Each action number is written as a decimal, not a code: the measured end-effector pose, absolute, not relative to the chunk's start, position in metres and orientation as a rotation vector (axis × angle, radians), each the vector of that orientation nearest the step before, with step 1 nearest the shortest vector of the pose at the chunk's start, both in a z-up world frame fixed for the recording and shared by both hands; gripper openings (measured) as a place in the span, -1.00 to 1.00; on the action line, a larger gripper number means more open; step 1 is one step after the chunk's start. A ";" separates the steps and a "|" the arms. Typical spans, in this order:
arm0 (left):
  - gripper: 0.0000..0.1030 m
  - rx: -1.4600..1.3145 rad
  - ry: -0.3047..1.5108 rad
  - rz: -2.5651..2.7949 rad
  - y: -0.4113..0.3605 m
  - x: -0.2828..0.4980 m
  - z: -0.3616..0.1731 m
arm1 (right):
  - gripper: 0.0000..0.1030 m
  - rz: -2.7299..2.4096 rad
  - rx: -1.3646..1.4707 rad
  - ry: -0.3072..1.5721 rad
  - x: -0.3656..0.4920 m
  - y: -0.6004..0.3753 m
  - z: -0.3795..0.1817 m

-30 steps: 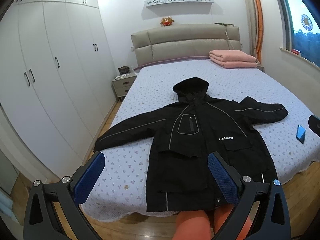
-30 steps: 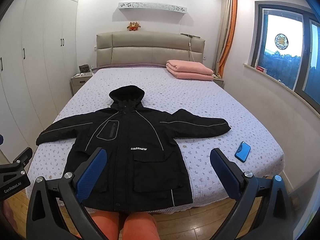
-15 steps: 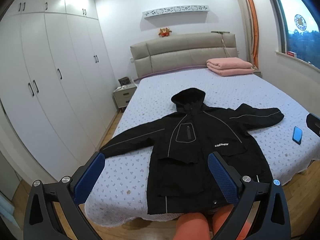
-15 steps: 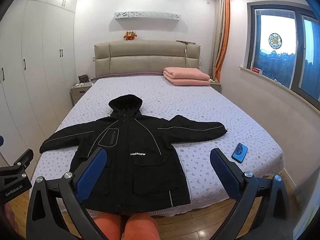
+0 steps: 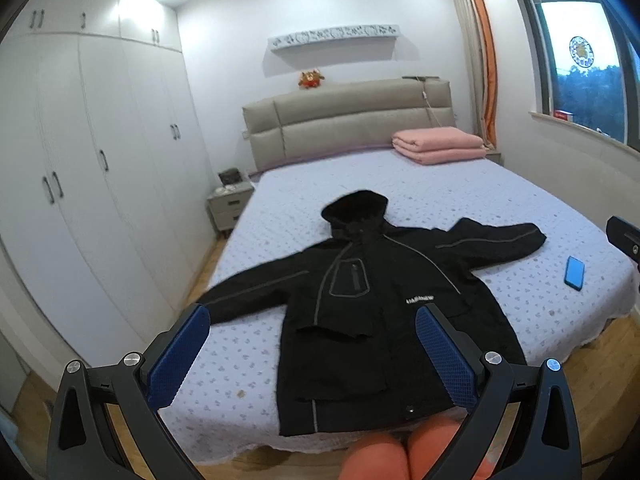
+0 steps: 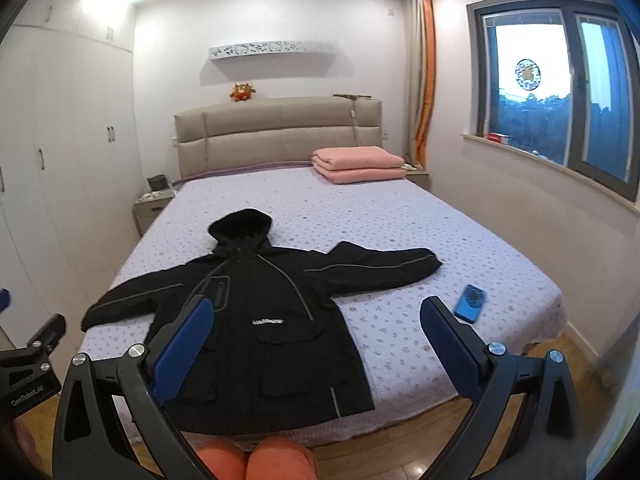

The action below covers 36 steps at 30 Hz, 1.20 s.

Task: Fold large clothes
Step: 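Grasp the jacket sleeve cuffs, left tool one cuff while right tool grasps the other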

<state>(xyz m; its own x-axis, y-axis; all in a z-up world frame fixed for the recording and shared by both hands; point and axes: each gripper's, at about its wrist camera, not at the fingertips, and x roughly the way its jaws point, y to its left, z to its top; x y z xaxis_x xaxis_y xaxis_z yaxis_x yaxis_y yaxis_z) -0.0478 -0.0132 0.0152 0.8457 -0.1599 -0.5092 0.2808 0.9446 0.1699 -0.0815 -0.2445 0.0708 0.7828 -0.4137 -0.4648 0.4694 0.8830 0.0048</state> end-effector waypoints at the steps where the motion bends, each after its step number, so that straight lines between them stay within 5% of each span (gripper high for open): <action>1: 0.99 0.243 0.526 -0.236 -0.014 -0.041 0.011 | 1.00 -0.474 0.128 0.479 -0.075 -0.248 0.067; 7: 0.99 0.271 0.614 -0.227 -0.034 0.019 -0.039 | 1.00 -0.469 0.143 0.602 -0.008 -0.275 0.011; 16: 0.99 0.258 0.821 -0.326 -0.091 0.150 -0.190 | 1.00 -0.423 0.342 1.047 0.154 -0.348 -0.209; 20: 0.99 0.232 0.931 -0.358 -0.113 0.200 -0.236 | 0.77 -0.370 0.399 1.142 0.190 -0.358 -0.265; 26: 0.99 0.308 0.970 -0.362 -0.135 0.228 -0.256 | 0.77 -0.377 0.348 1.280 0.217 -0.361 -0.290; 36: 0.99 0.368 1.029 -0.523 -0.193 0.291 -0.225 | 0.78 -0.589 0.381 1.240 0.228 -0.451 -0.218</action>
<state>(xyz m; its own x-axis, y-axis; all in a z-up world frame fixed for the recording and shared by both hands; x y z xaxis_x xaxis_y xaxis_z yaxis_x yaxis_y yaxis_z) 0.2910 -0.1928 -0.2251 0.4115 -0.2367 -0.8801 0.5715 0.8193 0.0468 0.2278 -0.4514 -0.2183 0.2071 -0.2104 -0.9554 0.6077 0.7930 -0.0428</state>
